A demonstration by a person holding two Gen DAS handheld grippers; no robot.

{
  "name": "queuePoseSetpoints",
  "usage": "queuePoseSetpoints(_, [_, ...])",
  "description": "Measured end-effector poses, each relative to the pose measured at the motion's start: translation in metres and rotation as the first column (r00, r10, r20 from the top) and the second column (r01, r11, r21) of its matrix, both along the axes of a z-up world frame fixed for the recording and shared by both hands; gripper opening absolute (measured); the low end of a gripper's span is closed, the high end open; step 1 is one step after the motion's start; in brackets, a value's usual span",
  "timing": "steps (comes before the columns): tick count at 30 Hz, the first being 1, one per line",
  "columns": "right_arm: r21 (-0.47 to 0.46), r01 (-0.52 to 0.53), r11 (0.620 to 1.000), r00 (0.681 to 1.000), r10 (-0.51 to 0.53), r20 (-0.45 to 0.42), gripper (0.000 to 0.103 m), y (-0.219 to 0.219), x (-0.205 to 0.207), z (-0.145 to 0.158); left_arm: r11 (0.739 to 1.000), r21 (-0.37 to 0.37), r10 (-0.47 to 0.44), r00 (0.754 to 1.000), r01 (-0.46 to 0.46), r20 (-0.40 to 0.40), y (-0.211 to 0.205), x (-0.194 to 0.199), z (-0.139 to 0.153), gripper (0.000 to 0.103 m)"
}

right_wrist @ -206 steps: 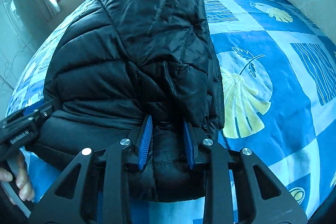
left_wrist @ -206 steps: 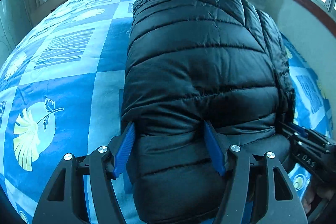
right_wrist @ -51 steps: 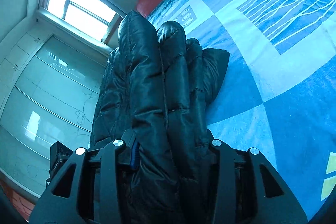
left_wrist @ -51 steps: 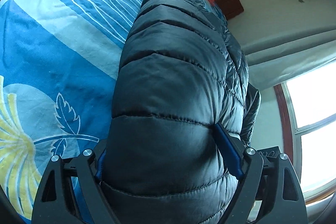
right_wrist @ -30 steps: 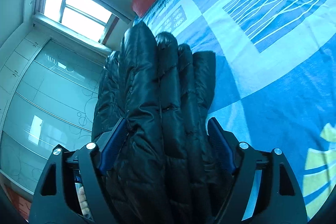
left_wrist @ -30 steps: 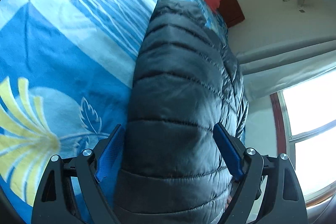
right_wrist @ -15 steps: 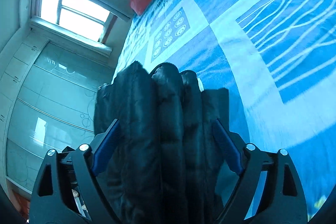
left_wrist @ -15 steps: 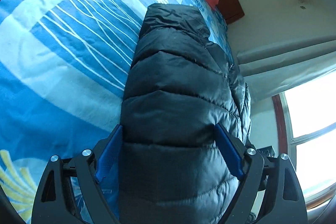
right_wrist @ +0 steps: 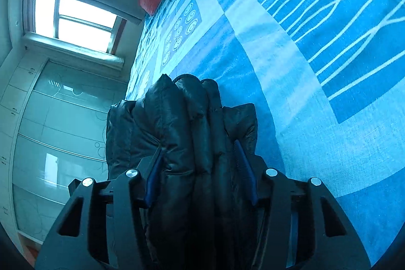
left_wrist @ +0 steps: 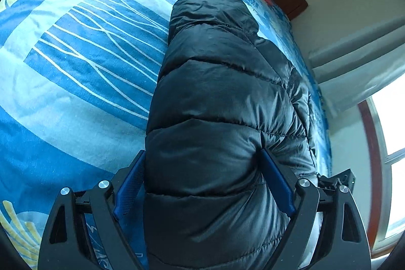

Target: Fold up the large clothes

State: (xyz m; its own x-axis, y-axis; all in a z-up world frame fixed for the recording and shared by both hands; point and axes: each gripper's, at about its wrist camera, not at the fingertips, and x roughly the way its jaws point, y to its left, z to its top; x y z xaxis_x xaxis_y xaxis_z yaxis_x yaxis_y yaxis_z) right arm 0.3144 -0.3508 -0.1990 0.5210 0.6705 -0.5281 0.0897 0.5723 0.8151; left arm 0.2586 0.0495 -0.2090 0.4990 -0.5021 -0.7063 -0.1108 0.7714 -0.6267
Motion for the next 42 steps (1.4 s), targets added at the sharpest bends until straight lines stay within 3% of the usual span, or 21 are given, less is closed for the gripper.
queuePoseSetpoints(19, [0.009, 0.008, 1.000, 1.000, -0.008, 0.017, 0.051, 0.002, -0.001, -0.002, 1.000, 0.012, -0.011, 1.000, 0.011, 0.001, -0.003, 0.004, -0.004, 0.086])
queuePoseSetpoints(35, [0.132, 0.081, 0.988, 0.995, -0.087, 0.040, 0.076, -0.027, -0.031, 0.004, 0.993, -0.114, 0.017, 1.000, -0.016, 0.011, 0.025, -0.011, 0.003, 0.088])
queuePoseSetpoints(38, [0.142, 0.117, 0.983, 0.992, -0.123, 0.031, 0.076, -0.038, -0.044, 0.005, 0.995, -0.097, 0.027, 0.999, -0.025, 0.025, 0.030, -0.022, 0.007, 0.087])
queuePoseSetpoints(42, [0.095, 0.160, 0.982, 0.986, -0.164, 0.028, 0.076, -0.049, -0.068, 0.010, 0.999, -0.004, 0.046, 0.998, -0.046, 0.052, 0.034, -0.042, 0.017, 0.087])
